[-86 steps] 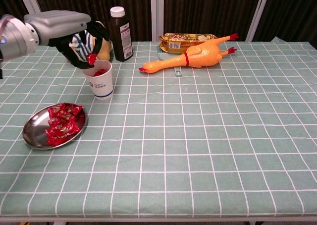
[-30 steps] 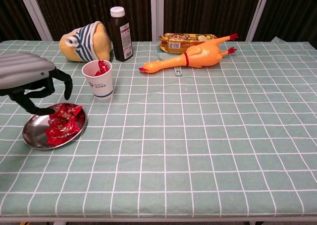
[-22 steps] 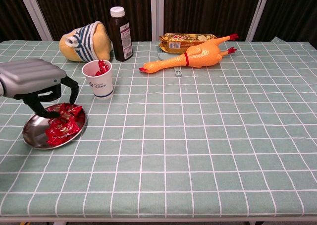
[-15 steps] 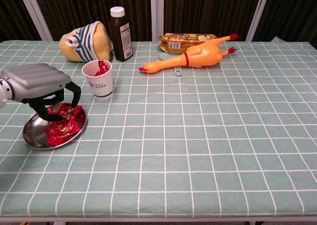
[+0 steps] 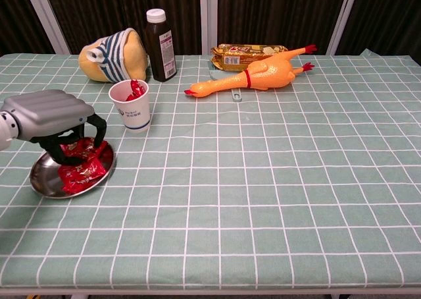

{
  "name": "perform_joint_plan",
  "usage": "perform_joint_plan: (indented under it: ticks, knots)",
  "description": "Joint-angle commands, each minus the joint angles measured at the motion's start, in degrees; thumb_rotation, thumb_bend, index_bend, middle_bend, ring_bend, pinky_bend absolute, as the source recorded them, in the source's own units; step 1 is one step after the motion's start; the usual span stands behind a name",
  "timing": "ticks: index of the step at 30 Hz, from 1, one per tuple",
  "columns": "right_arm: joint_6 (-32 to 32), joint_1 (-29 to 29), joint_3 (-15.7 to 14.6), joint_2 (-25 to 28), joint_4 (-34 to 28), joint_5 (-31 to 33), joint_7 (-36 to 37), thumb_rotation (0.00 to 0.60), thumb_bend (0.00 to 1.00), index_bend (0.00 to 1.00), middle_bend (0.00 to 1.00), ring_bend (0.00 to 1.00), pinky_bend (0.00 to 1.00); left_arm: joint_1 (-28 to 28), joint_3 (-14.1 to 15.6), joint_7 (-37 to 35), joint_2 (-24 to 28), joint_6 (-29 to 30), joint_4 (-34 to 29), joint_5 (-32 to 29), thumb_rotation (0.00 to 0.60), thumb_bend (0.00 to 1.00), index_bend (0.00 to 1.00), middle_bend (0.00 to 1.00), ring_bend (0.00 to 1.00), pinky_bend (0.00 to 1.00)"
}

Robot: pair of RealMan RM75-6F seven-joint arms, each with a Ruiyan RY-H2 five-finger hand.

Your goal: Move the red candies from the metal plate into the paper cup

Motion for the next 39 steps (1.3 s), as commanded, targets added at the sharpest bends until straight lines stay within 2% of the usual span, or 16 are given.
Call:
perform_joint_plan:
  ticks: [1, 11, 26, 39]
  knots:
    - [0.0, 0.0, -0.1, 0.0, -0.1, -0.1, -0.1, 0.600, 0.02, 0.08, 0.24, 0.05, 0.25, 0.2, 0.3, 0.3, -0.3, 0.5, 0.5, 0.2, 0.600, 0.28, 0.52, 1.00, 1.00, 1.00]
    - [-1.0, 0.6, -0.8, 0.1, -0.6, -1.5, -1.5, 0.600, 0.02, 0.08, 0.24, 0.05, 0.25, 1.4, 0.8, 0.2, -0.7, 2.3, 0.9, 0.7, 0.600, 0.28, 0.52, 1.00, 1.00, 1.00]
    - [-1.5, 0.7, -1.2, 0.5, -1.1, -1.5, -1.7, 0.600, 0.02, 0.08, 0.24, 0.05, 0.25, 2.4, 1.1, 3.3, -2.3, 4.5, 2.9, 1.1, 0.600, 0.29, 0.57, 1.00, 0.99, 1.00]
    - [-1.3, 0.6, -1.3, 0.8, -1.4, -1.4, -1.7, 0.600, 0.01, 0.08, 0.24, 0.05, 0.25, 2.2, 0.4, 6.6, -1.7, 3.3, 1.5, -2.2, 0.600, 0.29, 0.52, 1.00, 0.99, 1.00]
